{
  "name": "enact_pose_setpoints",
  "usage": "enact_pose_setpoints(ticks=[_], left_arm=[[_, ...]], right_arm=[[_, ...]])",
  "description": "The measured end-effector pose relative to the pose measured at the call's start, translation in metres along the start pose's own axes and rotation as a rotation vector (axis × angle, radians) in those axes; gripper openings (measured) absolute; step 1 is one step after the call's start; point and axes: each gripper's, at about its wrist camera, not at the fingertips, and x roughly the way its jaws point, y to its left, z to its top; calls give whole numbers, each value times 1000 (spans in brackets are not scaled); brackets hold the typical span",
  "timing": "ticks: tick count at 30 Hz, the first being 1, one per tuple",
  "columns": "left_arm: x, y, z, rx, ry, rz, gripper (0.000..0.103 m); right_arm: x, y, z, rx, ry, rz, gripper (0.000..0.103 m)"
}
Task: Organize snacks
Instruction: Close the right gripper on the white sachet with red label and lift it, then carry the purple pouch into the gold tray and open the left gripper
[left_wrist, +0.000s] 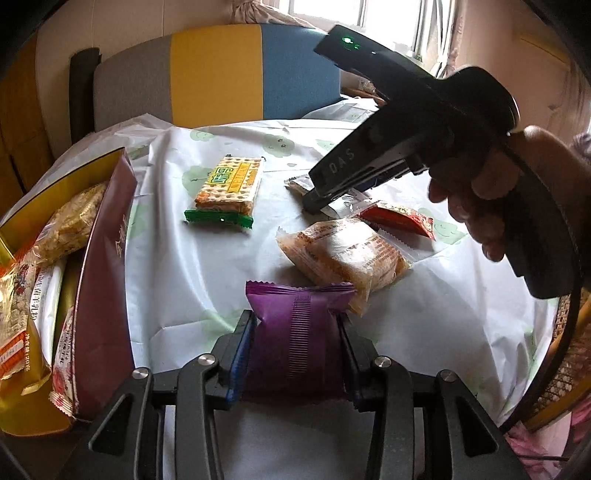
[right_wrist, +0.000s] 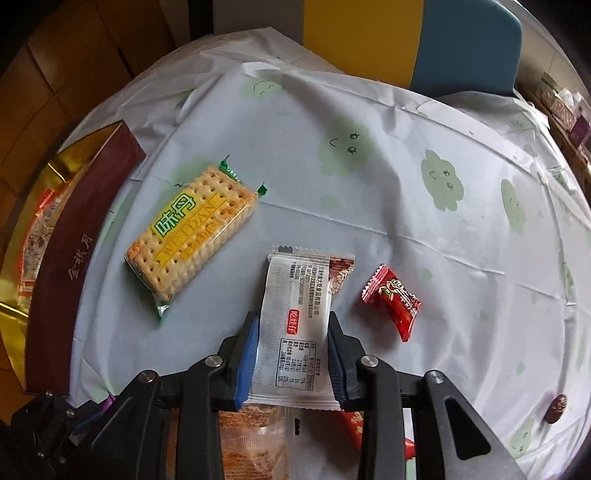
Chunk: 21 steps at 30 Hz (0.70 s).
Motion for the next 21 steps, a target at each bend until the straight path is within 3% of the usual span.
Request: enact_pose_setpoints(ticks=[6, 13, 17, 21], left_arm=[[-20, 13, 8, -63, 3, -48, 40], [-60, 30, 13, -134, -45, -41, 40], [-88, 53, 22, -191, -102, -18, 41], [-112, 98, 30, -314, -144, 18, 41]], right_arm=[[1, -5, -1, -6, -19, 6, 34], [0, 4, -11, -37, -37, 3, 35], [-2, 8, -18, -48, -54, -5, 35], [-6, 14, -26, -57, -76, -23, 35]])
